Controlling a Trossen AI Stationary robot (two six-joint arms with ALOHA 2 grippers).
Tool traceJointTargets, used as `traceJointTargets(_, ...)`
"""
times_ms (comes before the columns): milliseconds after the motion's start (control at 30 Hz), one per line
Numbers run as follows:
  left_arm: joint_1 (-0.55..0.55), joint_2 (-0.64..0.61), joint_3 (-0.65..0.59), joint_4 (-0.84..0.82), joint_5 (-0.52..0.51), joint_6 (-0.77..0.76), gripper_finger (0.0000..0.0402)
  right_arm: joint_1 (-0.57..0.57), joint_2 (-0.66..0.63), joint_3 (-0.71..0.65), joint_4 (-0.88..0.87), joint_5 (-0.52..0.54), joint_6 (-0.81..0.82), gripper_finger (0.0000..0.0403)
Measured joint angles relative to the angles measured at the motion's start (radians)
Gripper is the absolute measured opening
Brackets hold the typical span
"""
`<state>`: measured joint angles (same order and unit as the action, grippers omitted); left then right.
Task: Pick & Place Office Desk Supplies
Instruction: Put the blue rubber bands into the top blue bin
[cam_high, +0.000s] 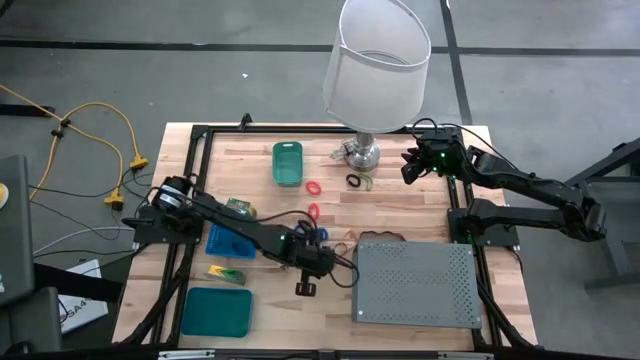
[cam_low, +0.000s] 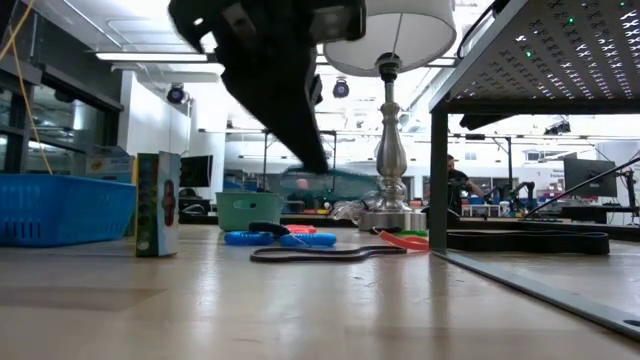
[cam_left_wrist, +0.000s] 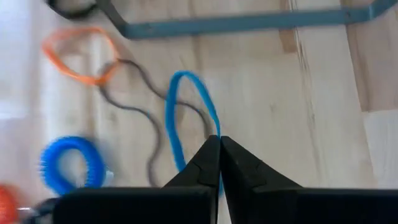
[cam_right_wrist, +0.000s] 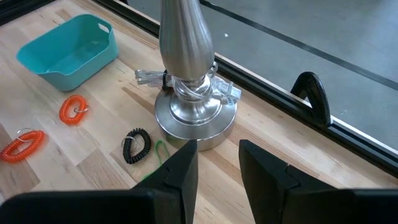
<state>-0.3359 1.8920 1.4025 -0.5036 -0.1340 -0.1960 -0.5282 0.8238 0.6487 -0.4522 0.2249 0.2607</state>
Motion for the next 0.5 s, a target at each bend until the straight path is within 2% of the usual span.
traceJointTargets(167, 0.0, -0.004, 0.0, -0.017, -0.01, 0.012, 0.0001, 0.0, 0.0, 0.0, 0.0, 0.0, 0.0, 0.0105)
traceJointTargets(233, -0.001, -0.006, 0.0, -0.042, -0.043, 0.013, 0.0001, 0.0, 0.0, 0.0, 0.0, 0.0, 0.0, 0.0105)
traceJointTargets(500, 0.0, -0.088, 0.0, -0.252, -0.134, -0.095, 0.0, 0.0, 0.0, 0.0, 0.0, 0.0, 0.0, 0.0105)
